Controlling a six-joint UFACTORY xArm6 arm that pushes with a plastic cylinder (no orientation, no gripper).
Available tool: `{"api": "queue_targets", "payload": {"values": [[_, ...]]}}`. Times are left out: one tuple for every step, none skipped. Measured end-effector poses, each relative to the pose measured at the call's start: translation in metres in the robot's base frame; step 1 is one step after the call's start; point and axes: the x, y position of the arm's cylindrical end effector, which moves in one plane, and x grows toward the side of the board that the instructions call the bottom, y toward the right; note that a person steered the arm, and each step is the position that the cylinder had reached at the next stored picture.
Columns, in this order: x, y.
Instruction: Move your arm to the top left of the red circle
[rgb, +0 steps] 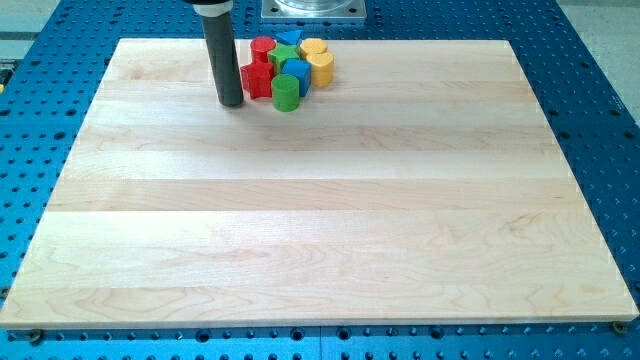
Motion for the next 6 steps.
{"api": "queue_targets", "payload": {"values": [[-0.012, -0.023], [-0.011, -0.017], [-0.010, -0.017], [-0.042, -0.025], [-0.108, -0.012], [-0.129, 0.020]]}}
